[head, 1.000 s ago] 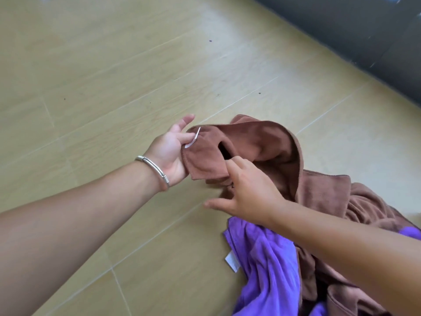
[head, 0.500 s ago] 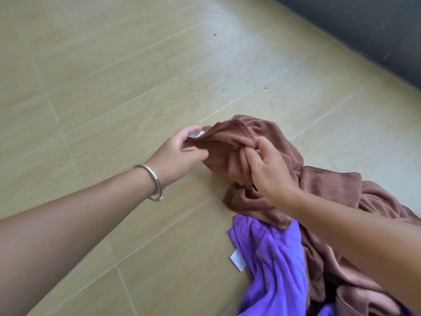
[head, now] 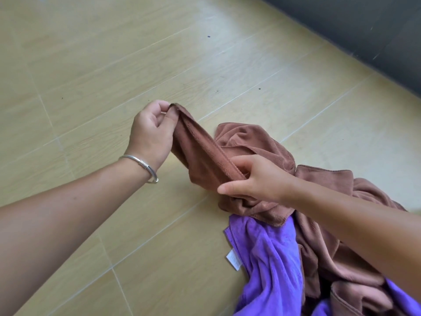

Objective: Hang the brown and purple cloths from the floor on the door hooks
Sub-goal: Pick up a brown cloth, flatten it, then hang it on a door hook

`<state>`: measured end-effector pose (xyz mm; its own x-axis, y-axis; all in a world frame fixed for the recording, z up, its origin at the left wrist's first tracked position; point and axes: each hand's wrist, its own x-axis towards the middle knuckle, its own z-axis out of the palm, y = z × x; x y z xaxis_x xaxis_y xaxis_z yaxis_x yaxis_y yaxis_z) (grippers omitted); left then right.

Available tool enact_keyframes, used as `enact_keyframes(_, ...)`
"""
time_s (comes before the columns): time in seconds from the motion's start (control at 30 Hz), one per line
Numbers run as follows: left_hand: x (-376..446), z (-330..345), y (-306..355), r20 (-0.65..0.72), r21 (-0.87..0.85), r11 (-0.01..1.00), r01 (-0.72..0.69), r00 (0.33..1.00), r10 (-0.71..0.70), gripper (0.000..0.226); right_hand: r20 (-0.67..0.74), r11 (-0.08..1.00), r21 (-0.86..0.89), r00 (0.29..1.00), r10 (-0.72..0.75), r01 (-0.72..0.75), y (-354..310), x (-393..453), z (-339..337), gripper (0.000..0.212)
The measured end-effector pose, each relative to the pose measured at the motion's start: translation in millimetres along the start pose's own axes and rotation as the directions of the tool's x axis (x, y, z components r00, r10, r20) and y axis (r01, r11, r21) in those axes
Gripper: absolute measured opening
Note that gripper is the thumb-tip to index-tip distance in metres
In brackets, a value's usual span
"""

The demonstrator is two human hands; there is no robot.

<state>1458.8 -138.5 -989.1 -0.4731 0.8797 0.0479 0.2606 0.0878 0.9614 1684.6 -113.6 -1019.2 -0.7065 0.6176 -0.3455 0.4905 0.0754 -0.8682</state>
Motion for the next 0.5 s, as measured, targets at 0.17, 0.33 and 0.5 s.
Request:
enact_keyframes(0.17, 15, -17, 9, -0.295, -0.040, 0.994, -0.101, 0.952, 0.085, 0.017, -0.015, 0.903, -0.429, 1.000, 0.006, -0.012, 17, 3, -16, 0.022)
enact_keyframes(0.33, 23, -35, 5, -0.429, -0.039, 0.993, -0.112, 0.899, 0.085, 0.016, -0.159, 0.873, -0.487, 0.985, -0.060, -0.025, 29, 5, -25, 0.004)
enact_keyframes(0.5, 28, -50, -5, -0.529, -0.019, 0.999, -0.047, 0.848, 0.030, 0.015, -0.411, 0.999, 0.023, 0.911, 0.038, -0.031, 13, 12, -22, 0.028)
